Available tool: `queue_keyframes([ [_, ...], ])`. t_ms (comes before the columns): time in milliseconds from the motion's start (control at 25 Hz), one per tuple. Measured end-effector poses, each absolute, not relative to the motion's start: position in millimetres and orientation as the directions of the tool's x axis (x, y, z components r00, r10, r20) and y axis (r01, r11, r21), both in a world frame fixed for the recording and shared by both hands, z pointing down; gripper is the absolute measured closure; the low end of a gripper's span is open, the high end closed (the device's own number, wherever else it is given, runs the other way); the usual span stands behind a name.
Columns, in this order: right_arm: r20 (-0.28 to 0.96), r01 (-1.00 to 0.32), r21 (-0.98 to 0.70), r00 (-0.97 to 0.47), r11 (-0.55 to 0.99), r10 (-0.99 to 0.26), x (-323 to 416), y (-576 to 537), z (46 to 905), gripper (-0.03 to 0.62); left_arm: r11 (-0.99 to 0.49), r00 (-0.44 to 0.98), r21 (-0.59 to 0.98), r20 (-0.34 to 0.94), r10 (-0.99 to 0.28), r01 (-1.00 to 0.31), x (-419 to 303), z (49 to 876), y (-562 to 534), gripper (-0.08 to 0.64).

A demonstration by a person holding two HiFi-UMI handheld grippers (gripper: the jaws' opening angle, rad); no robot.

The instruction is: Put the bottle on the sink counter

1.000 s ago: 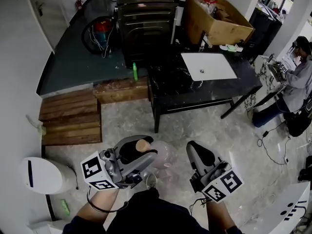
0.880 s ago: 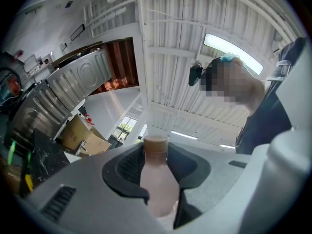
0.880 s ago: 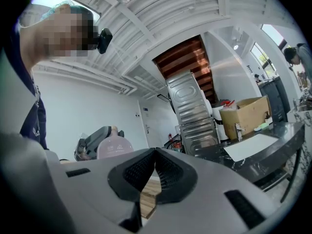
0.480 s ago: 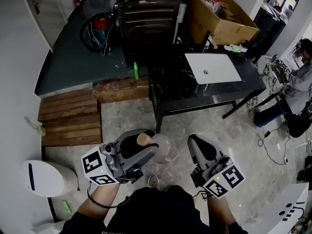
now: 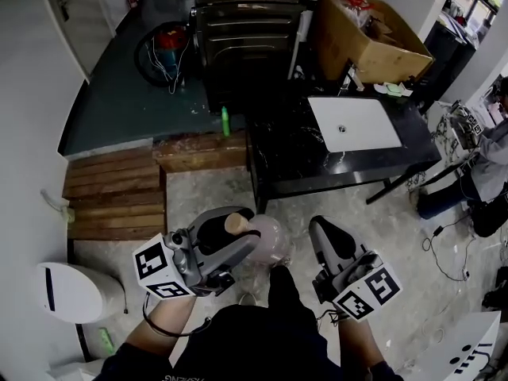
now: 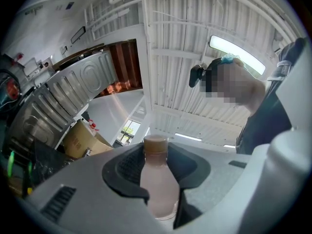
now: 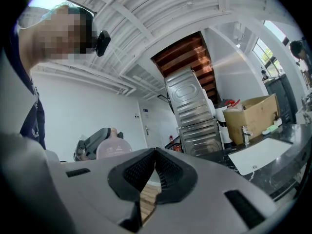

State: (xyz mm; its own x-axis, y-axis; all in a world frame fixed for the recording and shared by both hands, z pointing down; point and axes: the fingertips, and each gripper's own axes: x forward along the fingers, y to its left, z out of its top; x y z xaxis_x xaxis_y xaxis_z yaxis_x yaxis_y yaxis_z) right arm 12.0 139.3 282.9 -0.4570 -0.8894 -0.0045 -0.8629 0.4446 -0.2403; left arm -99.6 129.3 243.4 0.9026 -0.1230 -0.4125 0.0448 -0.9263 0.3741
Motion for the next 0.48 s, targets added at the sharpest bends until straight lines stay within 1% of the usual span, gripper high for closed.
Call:
queue_keyframes([
  [200, -0.009, -0.854, -0.243, -0.472, 0.460, -0.882, 39.1, 97.6, 288.1, 0.568, -0.926, 0.905, 0.378, -0.402, -0.142, 0.023, -73.2, 251.0, 89.5, 0.422],
  [480, 0.030, -0.841, -0.249, -0.503, 0.481, -0.864, 91.7, 23.5, 300.3, 0.568, -0.917, 0.896, 0.399, -0.402, -0.192, -0.017, -26.4, 259.9, 17.1, 0.422],
])
